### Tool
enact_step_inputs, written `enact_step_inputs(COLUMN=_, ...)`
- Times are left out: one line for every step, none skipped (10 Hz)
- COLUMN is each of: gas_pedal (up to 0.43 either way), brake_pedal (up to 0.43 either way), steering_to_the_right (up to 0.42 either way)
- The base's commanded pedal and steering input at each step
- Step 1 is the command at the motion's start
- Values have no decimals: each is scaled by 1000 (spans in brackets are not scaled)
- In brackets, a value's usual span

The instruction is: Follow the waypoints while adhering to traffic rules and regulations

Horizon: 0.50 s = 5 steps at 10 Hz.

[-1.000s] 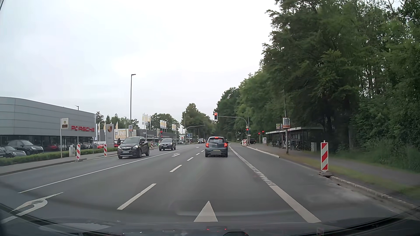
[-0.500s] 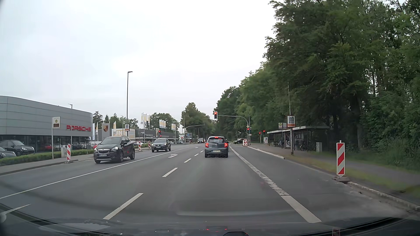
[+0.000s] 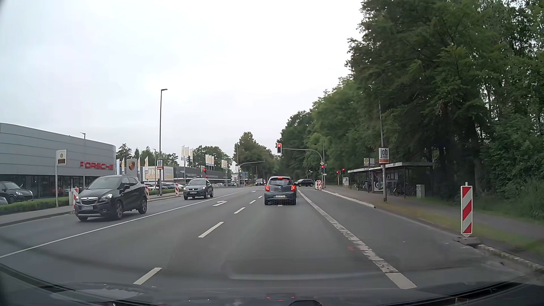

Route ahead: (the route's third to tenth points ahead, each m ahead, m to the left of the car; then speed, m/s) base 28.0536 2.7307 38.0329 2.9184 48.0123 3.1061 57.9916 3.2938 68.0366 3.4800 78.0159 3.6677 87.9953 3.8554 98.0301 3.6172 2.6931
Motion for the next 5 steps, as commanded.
enact_step_inputs(gas_pedal=0, brake_pedal=0, steering_to_the_right=0)
enact_step_inputs(gas_pedal=0, brake_pedal=0, steering_to_the_right=0)
enact_step_inputs(gas_pedal=0, brake_pedal=0, steering_to_the_right=0)
enact_step_inputs(gas_pedal=0, brake_pedal=0, steering_to_the_right=0)
enact_step_inputs(gas_pedal=0, brake_pedal=0, steering_to_the_right=0)
